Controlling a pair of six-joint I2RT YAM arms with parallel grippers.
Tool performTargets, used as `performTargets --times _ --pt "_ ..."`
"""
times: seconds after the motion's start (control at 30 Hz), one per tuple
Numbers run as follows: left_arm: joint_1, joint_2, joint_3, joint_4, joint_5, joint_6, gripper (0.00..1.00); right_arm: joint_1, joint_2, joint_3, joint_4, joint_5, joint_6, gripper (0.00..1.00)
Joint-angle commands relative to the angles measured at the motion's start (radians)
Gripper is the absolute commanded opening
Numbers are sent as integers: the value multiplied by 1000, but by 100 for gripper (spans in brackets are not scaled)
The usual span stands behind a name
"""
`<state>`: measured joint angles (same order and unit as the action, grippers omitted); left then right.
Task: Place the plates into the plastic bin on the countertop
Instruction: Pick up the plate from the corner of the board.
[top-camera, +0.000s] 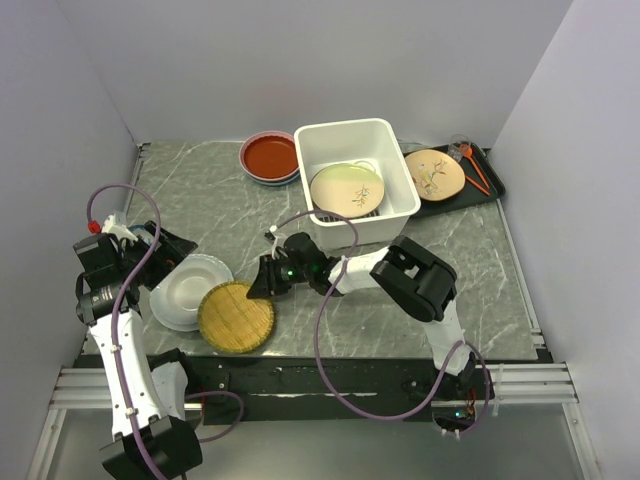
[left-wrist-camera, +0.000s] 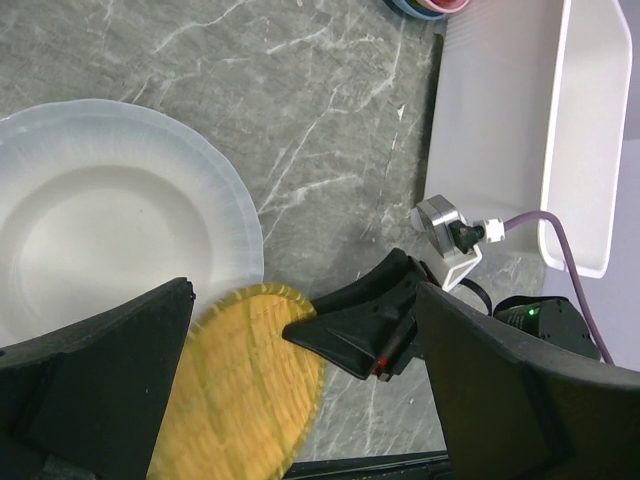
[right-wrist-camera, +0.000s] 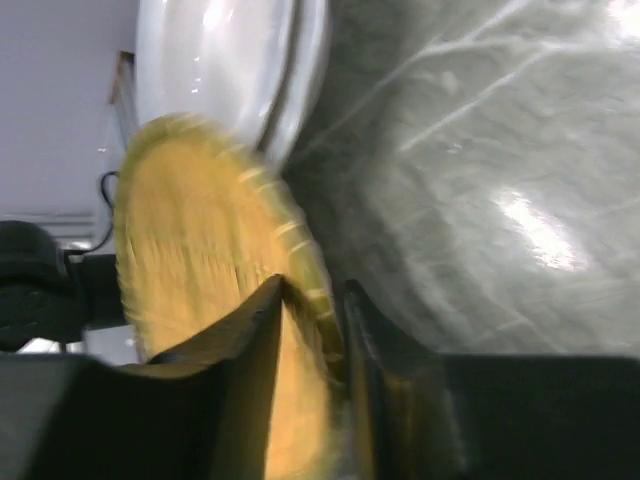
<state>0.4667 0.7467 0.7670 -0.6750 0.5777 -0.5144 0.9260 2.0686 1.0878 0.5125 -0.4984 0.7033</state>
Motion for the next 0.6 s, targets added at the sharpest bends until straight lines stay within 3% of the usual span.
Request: performTargets --times 0.0,0.1,0.2,0.57 --pt "-2 -7 9 45 4 -6 98 -1 -27 0 -18 18 -14 21" --pt "-3 6 15 57 7 -6 98 0 -48 3 -38 26 -21 9" --pt "-3 19 18 75 5 -7 98 -1 -79 7 -66 40 -31 4" --pt "-5 86 3 178 -10 -13 98 -3 -263 37 -230 144 -70 1"
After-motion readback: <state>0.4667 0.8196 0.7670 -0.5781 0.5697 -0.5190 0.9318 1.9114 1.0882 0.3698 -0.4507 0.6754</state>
